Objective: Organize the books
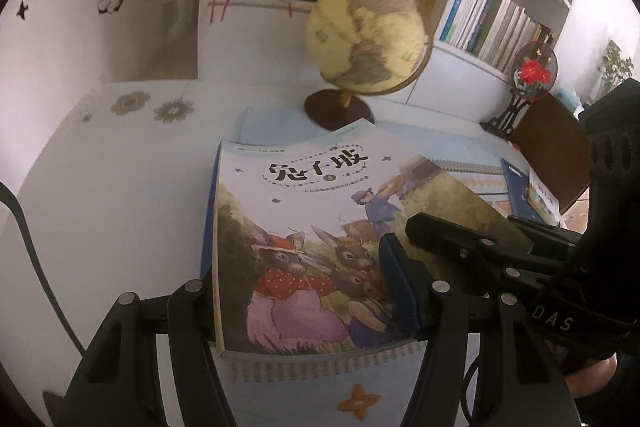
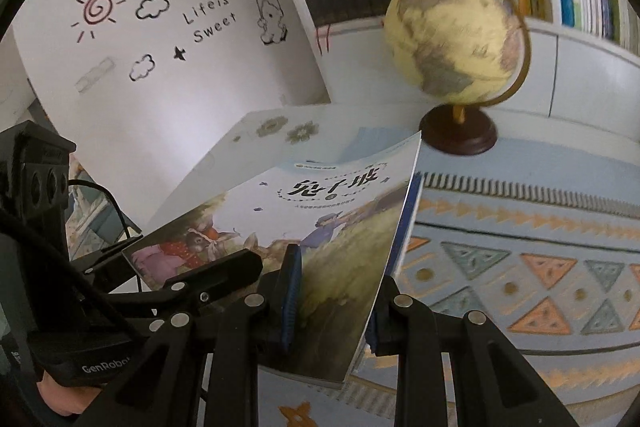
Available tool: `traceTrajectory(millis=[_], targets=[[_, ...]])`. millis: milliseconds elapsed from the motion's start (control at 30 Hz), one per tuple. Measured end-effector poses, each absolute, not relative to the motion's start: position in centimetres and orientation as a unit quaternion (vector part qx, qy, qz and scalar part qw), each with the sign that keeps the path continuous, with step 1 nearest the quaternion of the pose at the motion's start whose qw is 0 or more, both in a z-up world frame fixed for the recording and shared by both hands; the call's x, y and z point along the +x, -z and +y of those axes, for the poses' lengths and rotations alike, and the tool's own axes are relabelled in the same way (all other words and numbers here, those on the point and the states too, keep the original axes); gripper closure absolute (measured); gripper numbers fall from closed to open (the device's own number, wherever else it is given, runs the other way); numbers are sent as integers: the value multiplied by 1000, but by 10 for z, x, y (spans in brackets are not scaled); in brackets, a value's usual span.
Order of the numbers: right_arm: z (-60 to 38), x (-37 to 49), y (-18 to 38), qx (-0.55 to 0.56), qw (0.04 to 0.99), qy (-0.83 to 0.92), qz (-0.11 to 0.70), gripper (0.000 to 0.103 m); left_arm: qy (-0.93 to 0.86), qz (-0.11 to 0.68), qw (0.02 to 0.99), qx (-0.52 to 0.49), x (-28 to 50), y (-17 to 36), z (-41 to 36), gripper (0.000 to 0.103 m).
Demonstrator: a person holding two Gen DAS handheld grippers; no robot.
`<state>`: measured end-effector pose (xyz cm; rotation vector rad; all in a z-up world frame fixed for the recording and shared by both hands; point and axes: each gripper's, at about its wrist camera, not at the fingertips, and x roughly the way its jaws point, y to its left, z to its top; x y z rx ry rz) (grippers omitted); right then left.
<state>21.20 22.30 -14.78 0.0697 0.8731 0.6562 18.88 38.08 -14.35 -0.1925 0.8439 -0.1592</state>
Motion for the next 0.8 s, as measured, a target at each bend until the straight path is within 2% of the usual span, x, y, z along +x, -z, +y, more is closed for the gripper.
traceTrajectory(millis=[300,533,800], targets=[[243,224,175,35,854,-269,445,76,105,429,889,-125,201,179,407,43],[246,238,206,65,824,-249,505,76,109,457,869,-152,208,206,417,43],[246,239,223,65,811,-249,525,74,100,458,867,-170,204,212,427,42]])
